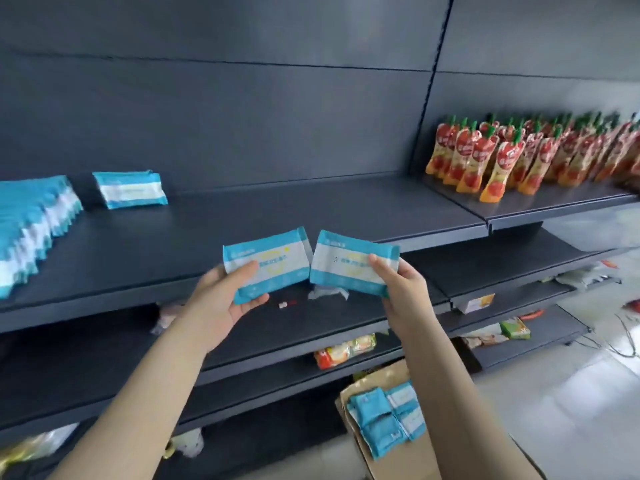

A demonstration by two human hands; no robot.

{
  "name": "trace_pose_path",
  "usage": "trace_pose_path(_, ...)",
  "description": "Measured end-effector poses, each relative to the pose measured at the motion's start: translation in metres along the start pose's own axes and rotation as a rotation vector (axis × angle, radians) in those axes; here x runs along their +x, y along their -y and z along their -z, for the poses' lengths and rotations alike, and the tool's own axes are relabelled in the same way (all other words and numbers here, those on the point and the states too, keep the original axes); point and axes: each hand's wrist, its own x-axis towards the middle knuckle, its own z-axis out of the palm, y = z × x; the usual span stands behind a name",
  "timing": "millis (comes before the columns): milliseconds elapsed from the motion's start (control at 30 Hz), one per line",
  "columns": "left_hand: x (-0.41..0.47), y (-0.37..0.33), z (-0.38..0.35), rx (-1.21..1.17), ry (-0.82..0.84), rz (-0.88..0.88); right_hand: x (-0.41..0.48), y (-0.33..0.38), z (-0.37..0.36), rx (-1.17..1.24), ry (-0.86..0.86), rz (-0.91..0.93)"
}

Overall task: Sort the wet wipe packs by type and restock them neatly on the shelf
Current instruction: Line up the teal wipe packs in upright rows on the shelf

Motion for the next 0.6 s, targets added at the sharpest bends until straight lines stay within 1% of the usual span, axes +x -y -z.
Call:
trace_pose_path(133,-0.007,-0.038,0.065,0.02,-0.087,-0.065,-0.006,-0.014,-0.072,-0.034,0.048,0.026)
trace_pose_path(333,-0.005,-0.089,0.153,0.035,-0.165,-0.155,-0.016,-0.045,-0.169,-0.022,0.082,0.021)
trace_pose_path(467,0.021,-0.103,0.19,0.076,-0.271,-0.197,-0.003,-0.065,-0.219,-0.038,0.11,0.02)
trace_pose_path(600,0.065,-0.103,0.209,0.147,-0.39,-0.238,0.024,-0.079,-0.25,-0.075,0.084,0.023)
